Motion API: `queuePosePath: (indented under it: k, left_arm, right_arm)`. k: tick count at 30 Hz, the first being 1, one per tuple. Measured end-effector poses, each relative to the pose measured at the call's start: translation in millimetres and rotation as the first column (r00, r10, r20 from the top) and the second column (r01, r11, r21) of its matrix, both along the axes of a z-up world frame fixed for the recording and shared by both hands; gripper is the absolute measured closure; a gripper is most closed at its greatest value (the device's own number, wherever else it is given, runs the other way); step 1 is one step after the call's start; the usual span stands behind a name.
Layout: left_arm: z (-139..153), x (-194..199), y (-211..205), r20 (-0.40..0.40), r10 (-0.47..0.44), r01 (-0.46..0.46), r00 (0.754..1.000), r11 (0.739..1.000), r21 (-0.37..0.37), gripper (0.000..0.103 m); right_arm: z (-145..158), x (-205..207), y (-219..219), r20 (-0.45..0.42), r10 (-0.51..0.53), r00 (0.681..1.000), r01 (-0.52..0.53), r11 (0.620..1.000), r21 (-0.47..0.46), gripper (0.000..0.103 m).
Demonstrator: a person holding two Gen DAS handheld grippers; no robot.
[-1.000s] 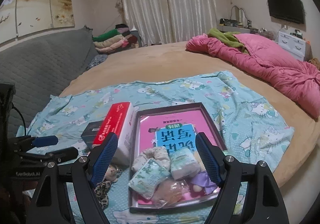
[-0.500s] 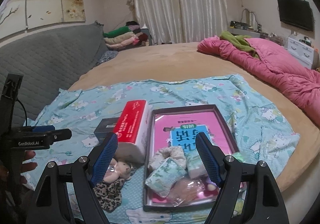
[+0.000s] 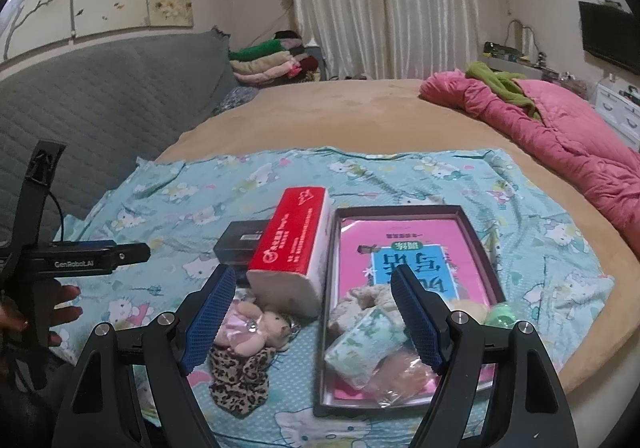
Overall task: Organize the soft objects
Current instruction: 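Reach the right tool to the leopard-print scrunchie while the left tool reaches the teddy bear, then close the right tool on the leopard scrunchie while the left tool grasps the pink-ribbon teddy bear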
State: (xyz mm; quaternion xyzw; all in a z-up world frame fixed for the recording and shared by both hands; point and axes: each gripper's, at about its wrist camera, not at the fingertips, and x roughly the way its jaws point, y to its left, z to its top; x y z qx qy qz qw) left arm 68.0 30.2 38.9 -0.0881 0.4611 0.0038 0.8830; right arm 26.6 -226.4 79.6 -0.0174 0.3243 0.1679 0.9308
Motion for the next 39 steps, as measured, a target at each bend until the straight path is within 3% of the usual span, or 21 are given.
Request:
queuePosePath:
  k: [10, 20, 25, 37, 39]
  left_arm:
    - [-32.1, -0.9, 1.1, -0.067, -0.019, 0.019, 0.998, 1.0, -0.007, 0.02]
    - [-39.8, 1.0, -15.6, -0.076, -0.089, 0.083, 0.993, 0.994, -0.075, 0.02]
    - [-45.3, 3.6, -27.0, -0.091, -0.121, 0.115, 0.989, 0.991, -0.066, 0.02]
    - [-53.4, 7.5, -52.9, -0.111, -0.21, 0.206, 0.971, 0.977, -0.048, 0.02]
    - [-53.5, 7.1, -55.2, -0.109, -0.217, 0.213, 0.97, 0.976, -0.053, 0.02]
  right_arm:
    - [-30.8, -3.8, 33.1, -0.11, 0.113, 0.987, -0.114, 0.993, -0.005, 0.022]
    - [-88.9, -2.6, 61.1, -0.284, 0.174, 0.943, -0.186, 0.983, -0.013, 0.022]
    - [-114.0, 1.5, 70.5, -0.345, 0.181, 0.921, -0.198, 0.98, -0.014, 0.022]
    - [-143.3, 19.6, 82.4, -0.376, 0.161, 0.913, -0.183, 0.983, -0.023, 0.022]
    - [-146.8, 23.4, 80.7, -0.388, 0.16, 0.908, -0.178, 0.984, -0.011, 0.032]
